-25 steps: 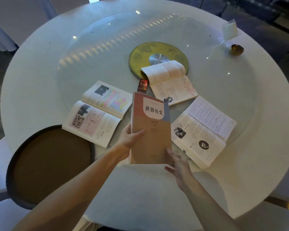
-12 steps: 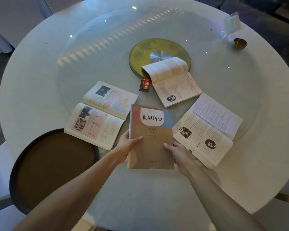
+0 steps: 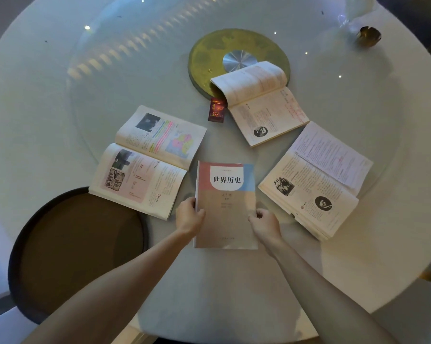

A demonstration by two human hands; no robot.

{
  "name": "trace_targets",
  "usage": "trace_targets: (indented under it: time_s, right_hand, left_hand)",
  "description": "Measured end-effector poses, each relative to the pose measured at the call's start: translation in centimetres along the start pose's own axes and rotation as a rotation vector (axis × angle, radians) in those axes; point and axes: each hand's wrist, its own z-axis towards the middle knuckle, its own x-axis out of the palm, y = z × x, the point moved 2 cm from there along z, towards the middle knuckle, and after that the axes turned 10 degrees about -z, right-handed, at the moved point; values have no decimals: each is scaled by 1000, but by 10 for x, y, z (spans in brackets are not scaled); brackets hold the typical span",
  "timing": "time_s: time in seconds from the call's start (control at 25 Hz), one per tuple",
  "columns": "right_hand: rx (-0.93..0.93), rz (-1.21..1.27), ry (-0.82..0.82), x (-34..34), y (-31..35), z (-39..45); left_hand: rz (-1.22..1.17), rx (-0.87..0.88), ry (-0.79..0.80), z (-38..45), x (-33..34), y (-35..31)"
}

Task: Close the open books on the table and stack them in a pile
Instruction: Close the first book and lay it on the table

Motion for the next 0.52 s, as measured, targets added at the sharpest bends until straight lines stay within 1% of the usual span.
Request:
trace_targets:
  time_s: [0.08, 0.28, 0.4, 0.44, 0.52]
  right_hand:
    - [-33, -37, -13, -2, 4, -1]
    - [-89, -89, -59, -4, 4, -4]
    - [-127, -147, -45, -2, 0, -7]
    - [-114, -143, -35, -2, -2, -9]
    - [-78, -88, -25, -7, -5, -13]
  left_hand:
    - [81, 32, 9, 4, 0, 2]
    - [211, 5, 86, 5, -1, 2]
    - [279, -4, 116, 0, -2, -1]
    - [279, -7, 132, -2, -3, -4]
    - [302, 47, 129, -8, -5, -12]
